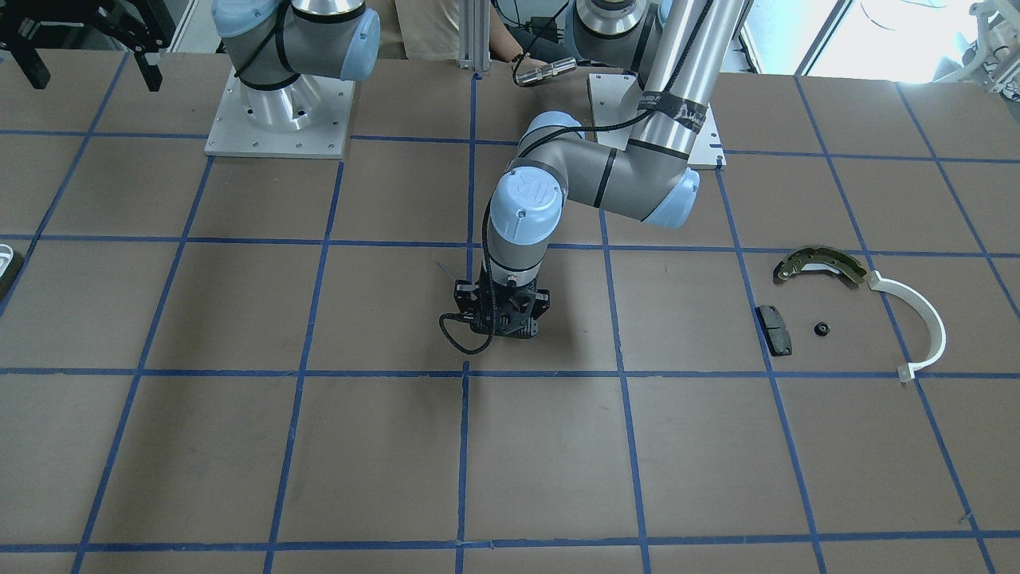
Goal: Place bearing gear from tray to pile
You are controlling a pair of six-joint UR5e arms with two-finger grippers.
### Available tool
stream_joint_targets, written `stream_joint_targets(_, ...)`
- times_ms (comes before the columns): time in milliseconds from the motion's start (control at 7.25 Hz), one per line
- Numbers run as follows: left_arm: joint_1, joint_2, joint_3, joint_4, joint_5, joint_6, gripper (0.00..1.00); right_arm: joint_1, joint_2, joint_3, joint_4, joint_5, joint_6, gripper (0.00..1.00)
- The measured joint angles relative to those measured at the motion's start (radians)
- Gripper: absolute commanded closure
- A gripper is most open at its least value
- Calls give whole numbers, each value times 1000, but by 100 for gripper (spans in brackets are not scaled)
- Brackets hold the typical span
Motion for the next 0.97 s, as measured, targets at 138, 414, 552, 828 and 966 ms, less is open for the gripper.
stream_joint_targets(138,-2,0,-3,-4,3,1,100,1,13,3,2,13,53,0)
stream_joint_targets(414,-4,0,-4,-11,5,1,100,14,95,16,6,23,168,0)
stream_joint_targets(552,1,10,6,-32,9,11,100,45,143,31,3,22,222,0)
stream_joint_targets(828,43,39,94,-181,58,91,100,158,192,85,-33,9,367,0)
stream_joint_targets(966,97,47,165,-280,75,133,100,195,200,122,-71,8,416,0)
